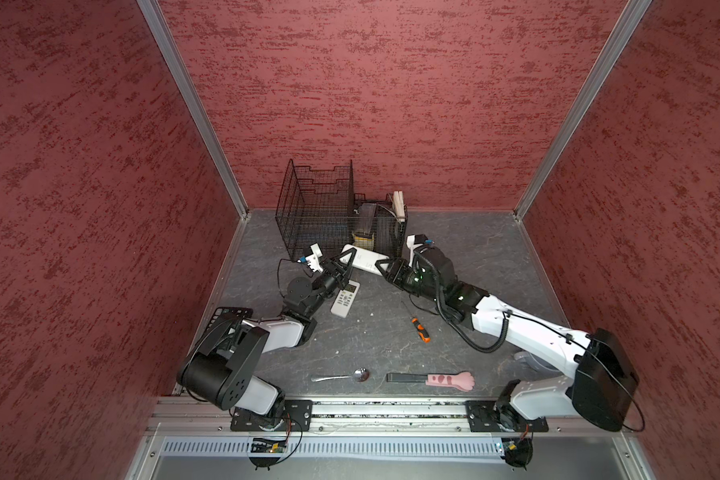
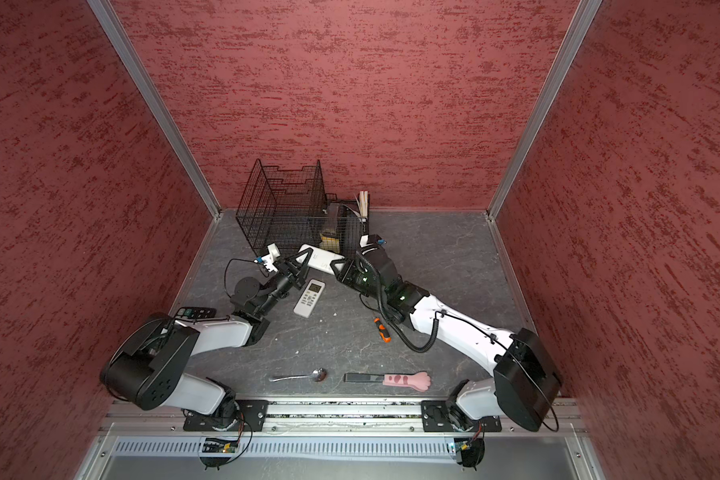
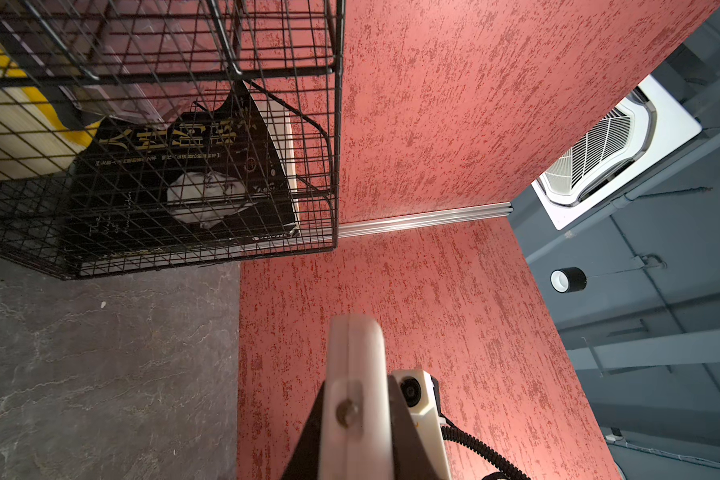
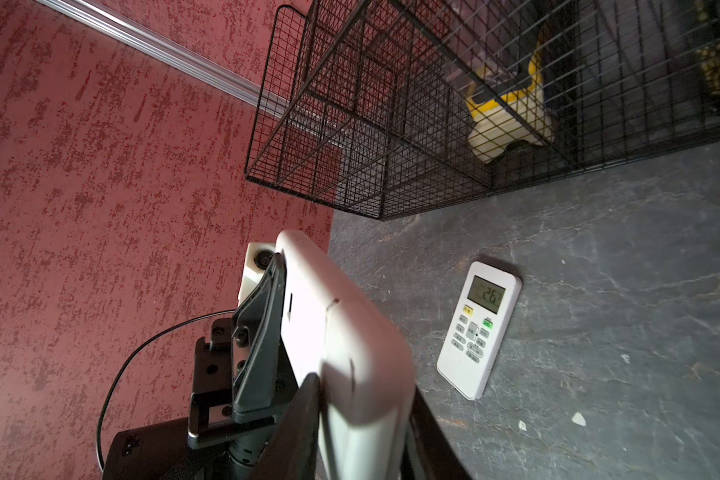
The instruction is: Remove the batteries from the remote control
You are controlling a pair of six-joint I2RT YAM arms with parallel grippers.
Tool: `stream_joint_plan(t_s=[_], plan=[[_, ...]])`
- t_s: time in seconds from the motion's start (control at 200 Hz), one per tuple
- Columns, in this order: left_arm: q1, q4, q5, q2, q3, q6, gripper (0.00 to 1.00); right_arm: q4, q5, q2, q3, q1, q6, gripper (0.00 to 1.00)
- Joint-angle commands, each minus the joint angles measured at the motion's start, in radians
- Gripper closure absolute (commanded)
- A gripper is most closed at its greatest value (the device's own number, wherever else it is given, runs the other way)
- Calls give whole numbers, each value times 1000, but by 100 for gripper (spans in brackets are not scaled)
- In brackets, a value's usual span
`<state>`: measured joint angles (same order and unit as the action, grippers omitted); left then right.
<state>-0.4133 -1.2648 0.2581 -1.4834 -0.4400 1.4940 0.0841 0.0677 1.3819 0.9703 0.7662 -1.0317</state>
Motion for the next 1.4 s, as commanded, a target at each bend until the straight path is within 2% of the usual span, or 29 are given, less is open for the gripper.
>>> stream_joint_plan(t_s=[0.0,0.461,0.636,0.852,1.102,1.398], plan=[[16,-37,-7,14,-3,-9,100,-27,-45,-26,-19,-1,-2,70],[30,-39,-6,23,3,-8,100,-27,-52,-39,-40,-1,-10,71],[29,-39,-3,30,6,-7,100,-32,-54,-36,-35,-2,-9,60],[27,-36,-1,40,9,-10,100,-26,-52,-9,-8,-1,-2,60],[22,-41,5,31,9,-9,100,27,-32,18,10,-5,-5,58],[21,-62,7,23,17,-7,100,166,20,28,-33,-33,-85,60]])
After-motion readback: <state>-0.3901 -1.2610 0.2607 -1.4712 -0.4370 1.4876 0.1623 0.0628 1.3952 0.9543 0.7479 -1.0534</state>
